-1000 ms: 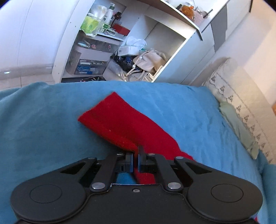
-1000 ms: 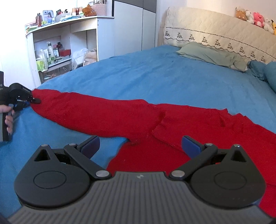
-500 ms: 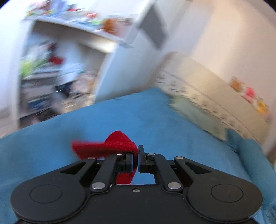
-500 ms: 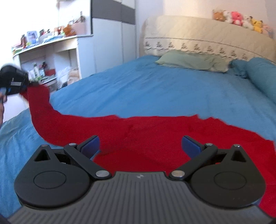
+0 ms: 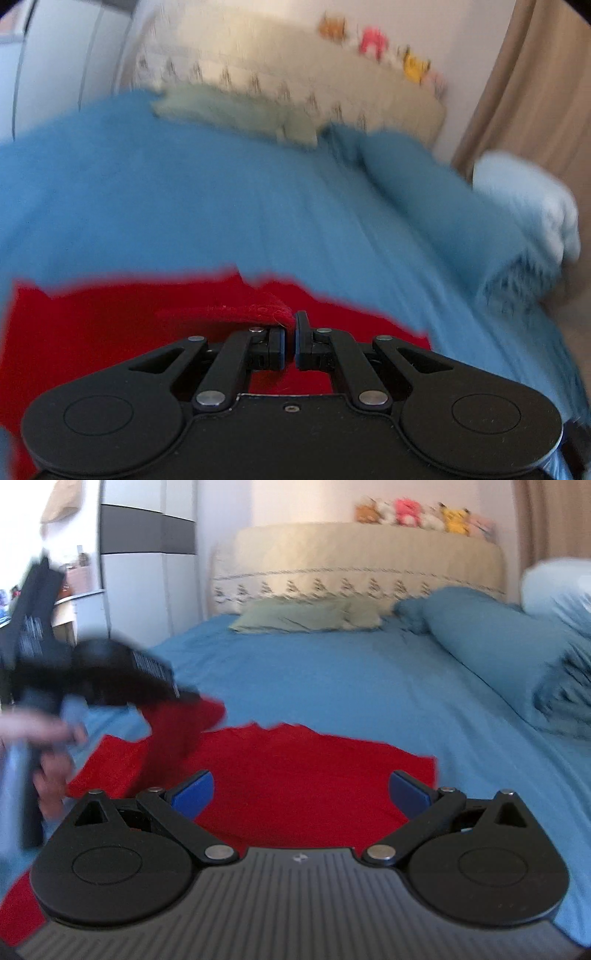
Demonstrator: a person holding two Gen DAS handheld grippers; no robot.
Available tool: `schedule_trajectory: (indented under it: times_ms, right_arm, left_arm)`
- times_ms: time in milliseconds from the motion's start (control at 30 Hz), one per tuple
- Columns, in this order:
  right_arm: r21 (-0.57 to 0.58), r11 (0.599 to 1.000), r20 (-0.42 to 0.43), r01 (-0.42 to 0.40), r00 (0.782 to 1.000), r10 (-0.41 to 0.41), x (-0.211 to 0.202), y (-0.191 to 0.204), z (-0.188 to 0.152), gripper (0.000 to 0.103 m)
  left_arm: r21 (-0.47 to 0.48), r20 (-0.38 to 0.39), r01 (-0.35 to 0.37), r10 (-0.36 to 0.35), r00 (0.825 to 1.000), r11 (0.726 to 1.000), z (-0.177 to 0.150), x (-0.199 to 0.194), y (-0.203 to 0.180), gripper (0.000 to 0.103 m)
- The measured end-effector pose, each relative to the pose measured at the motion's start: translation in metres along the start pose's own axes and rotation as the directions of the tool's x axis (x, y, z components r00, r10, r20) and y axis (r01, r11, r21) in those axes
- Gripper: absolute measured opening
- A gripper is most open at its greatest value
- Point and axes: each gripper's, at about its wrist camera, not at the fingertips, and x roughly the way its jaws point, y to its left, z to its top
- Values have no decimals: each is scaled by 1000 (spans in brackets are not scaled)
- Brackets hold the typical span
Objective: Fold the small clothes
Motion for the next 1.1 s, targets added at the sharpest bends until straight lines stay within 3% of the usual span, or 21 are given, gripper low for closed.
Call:
schedule_trajectory:
  times_ms: [133,300,367,400,433,467,533,767,933,1100]
  right_arm:
    - [30,999,-29,22,999,-21,-5,-35,-16,103]
    - [41,999,-47,24,999,-22,-9,-56,-32,103]
    - [42,999,-53,24,998,-22,-9,-57,-34,103]
    - [41,999,-52,23,998,-21,-9,-57,-34,103]
    - [39,999,-50,24,999,-23,-10,-54,-33,103]
    - [36,999,-47,24,999,-22,-11,-54,-31,103]
    - [25,1000,-42,16,999,-15,-9,-51,-23,103]
    - [-127,989,-59,-71,996,64,5,-15,0,103]
    - [-329,931,-149,-159,982,115,40,39,8,103]
    - [-508,828,-287,-239,953,99,90,94,7,76]
  left_arm:
    - [22,-111,-14,16,994,1000,-43,42,-9,4]
    - [72,-134,-14,23,991,997,-60,54,-9,7]
    - [71,-139,0,10,990,997,-57,51,-7,35]
    - [67,-135,7,2,991,998,-58,45,-6,72]
    - [71,-116,8,0,993,997,-55,38,-6,96]
    - [83,-84,0,7,996,997,-53,28,-4,102]
    - [123,-27,-37,41,999,992,-47,8,3,103]
    - [134,-20,-141,145,989,981,-53,-45,50,103]
    - [111,-58,-189,196,979,976,-70,-63,85,103]
    - [50,-64,-179,182,981,983,-76,-75,109,103]
